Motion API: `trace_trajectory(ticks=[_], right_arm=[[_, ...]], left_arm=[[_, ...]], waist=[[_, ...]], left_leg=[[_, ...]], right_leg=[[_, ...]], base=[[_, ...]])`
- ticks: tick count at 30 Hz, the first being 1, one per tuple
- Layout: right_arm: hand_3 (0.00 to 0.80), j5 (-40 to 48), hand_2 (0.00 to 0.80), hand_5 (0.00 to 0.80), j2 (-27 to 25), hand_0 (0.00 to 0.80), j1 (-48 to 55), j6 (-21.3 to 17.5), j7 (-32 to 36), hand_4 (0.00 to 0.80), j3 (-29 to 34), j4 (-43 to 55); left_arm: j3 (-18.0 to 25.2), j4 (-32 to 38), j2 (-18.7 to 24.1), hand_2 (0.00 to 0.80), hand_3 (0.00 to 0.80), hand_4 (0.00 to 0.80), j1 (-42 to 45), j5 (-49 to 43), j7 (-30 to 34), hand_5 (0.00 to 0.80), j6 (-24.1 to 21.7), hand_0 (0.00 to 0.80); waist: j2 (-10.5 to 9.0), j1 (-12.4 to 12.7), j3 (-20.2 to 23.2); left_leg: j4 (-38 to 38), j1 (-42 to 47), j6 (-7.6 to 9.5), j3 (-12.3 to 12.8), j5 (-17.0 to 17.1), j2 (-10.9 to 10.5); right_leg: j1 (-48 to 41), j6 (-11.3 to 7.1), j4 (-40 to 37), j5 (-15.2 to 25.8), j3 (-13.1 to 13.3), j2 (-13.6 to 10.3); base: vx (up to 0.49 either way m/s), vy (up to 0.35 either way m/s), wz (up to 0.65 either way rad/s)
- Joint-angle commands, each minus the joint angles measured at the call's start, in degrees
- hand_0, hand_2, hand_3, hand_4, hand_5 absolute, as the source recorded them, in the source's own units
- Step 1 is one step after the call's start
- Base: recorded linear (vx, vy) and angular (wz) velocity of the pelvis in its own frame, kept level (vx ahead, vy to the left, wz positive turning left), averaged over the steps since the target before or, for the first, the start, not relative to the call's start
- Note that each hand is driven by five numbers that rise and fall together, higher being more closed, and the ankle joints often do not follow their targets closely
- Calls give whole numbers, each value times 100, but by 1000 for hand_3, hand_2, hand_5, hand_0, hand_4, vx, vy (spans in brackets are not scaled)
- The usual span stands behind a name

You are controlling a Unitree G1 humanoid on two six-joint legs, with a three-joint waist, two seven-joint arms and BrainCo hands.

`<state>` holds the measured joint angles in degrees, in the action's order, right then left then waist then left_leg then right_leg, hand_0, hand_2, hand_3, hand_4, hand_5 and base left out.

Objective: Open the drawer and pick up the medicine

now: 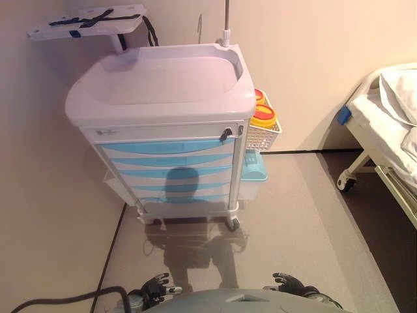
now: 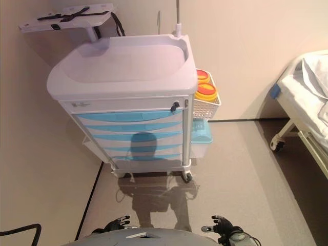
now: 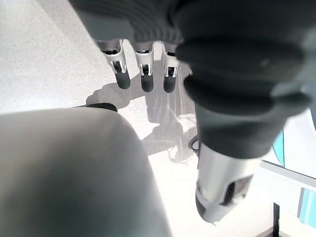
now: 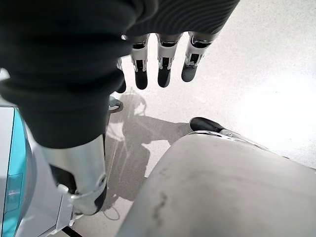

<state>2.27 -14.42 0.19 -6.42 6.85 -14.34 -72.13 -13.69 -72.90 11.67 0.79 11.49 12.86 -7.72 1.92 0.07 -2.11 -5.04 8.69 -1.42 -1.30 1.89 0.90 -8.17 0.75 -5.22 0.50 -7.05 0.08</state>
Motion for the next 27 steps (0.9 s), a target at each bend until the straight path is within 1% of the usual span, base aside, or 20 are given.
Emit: trace_trajectory(ticks=[1,4,9,17,27], right_arm=[[0,67,0,0,272,0,-305,-145,51,0,5,-290],[0,58,0,0,259,0,-305,-147,62,0,0,-290],[0,60,0,0,247,0,-299,-145,63,0,4,-287],[0,35,0,0,242,0,-292,-147,62,0,9,-288],[0,40,0,0,219,0,-269,-136,48,0,-16,-250]], left_arm=[[123,-307,-137,0,0,0,-369,182,83,0,-105,0],[104,-284,-128,0,0,0,-353,202,156,0,-185,0],[103,-267,-126,0,0,0,-360,220,140,0,-110,0],[136,-272,-125,0,0,0,-325,271,188,0,-110,0],[213,-236,-92,0,0,0,-335,511,94,0,-108,0]], waist=[[-306,148,-79],[-309,151,-91],[-316,164,-107],[-315,169,-135],[-323,150,-295]], left_leg=[[162,-61,371,277,-456,-568],[167,-61,369,284,-460,-564],[159,-64,370,276,-455,-567],[169,-75,369,304,-451,-555],[247,-207,386,351,-456,-546]], right_leg=[[130,-279,236,-18,149,-70],[128,-275,238,-23,154,-68],[126,-286,224,-12,138,-70],[147,-293,268,-20,116,-94],[294,-299,322,0,128,-111]], base=[[0,0,0],[0,0,0],[0,0,0],[12,1,0],[21,3,-1]])
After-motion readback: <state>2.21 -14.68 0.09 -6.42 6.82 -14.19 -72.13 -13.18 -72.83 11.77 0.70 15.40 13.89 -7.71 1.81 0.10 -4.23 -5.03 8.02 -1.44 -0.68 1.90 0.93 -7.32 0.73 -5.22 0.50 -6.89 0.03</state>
